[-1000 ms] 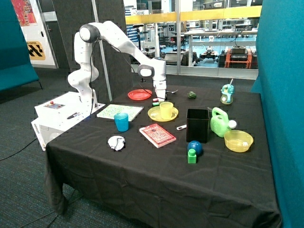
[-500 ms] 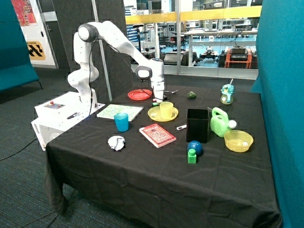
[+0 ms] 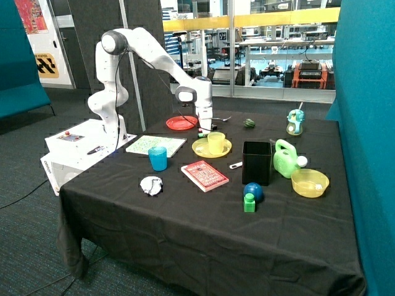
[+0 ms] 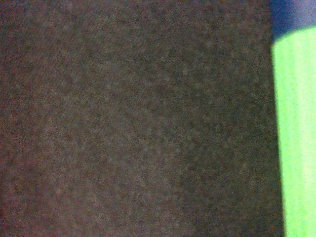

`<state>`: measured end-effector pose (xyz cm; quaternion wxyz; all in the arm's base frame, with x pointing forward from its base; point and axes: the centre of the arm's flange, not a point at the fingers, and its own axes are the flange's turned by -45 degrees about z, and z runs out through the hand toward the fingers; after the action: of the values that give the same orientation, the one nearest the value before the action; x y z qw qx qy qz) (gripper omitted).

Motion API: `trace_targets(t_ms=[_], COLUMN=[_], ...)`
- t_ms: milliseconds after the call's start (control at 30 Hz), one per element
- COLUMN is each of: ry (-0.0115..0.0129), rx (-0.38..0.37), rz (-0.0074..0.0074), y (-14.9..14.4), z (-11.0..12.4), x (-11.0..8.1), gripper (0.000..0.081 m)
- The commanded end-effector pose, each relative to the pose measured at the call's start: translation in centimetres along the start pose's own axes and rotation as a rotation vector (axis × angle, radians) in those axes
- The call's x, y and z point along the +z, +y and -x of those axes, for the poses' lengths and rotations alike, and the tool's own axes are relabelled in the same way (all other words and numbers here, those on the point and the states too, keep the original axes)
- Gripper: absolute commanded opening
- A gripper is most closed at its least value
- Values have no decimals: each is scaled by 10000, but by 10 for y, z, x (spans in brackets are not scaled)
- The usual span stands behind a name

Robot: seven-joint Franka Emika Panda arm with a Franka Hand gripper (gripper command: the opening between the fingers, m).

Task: Put a highlighter on each book

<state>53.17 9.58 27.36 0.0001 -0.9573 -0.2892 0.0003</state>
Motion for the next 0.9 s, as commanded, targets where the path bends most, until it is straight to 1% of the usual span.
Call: trace_targets(t_ms=[0,200,533,867], ry=[4,4,4,4], rx=[-140,-148,-87,-410], rz=[3,3,3,3], y=[-2,0,5,-3], z=[1,1,11,10], x=[-1,-6,-8,-29], gripper=[5,0,0,0])
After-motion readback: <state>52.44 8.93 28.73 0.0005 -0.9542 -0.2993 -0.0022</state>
